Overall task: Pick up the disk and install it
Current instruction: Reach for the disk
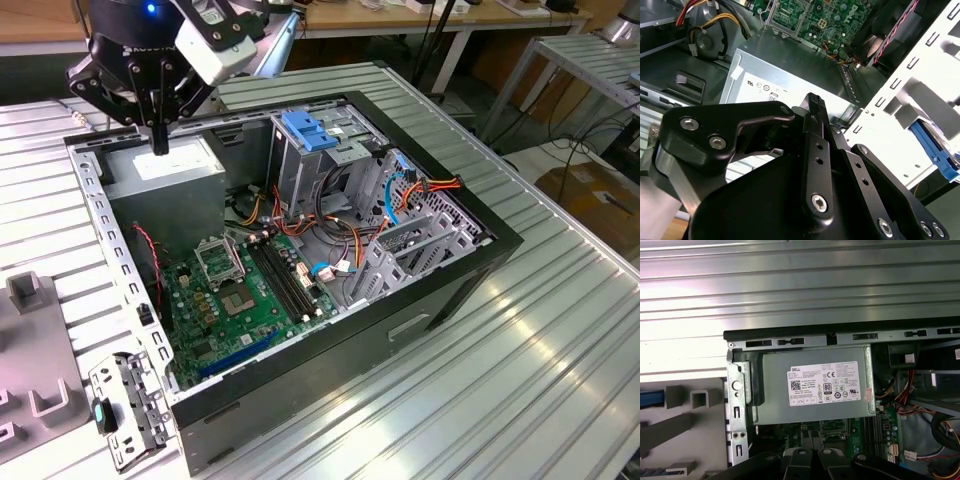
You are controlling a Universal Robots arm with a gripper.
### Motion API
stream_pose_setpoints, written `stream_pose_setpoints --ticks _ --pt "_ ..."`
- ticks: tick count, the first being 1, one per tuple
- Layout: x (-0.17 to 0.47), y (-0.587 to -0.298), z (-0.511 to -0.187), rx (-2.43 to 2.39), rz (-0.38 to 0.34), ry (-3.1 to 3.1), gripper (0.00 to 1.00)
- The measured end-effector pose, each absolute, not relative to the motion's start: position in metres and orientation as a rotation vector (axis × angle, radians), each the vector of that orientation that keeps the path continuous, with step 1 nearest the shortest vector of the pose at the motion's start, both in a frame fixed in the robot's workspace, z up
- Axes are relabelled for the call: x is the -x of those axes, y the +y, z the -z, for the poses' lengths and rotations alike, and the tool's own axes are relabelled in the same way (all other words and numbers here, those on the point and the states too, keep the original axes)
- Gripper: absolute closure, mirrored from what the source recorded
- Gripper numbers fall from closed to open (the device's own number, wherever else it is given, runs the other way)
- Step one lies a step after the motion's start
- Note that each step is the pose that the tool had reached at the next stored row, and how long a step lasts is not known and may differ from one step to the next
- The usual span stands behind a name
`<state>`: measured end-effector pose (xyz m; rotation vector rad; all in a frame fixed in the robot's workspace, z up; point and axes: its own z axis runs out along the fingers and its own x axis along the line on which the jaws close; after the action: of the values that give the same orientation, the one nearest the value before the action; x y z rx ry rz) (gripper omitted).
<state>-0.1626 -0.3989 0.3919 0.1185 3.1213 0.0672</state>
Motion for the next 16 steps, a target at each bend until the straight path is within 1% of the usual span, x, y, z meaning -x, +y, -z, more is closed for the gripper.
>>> stream_pose_setpoints --ticks 16 --pt "0.179 -0.399 -0.392 -0.119 -0.067 3.122 0.89"
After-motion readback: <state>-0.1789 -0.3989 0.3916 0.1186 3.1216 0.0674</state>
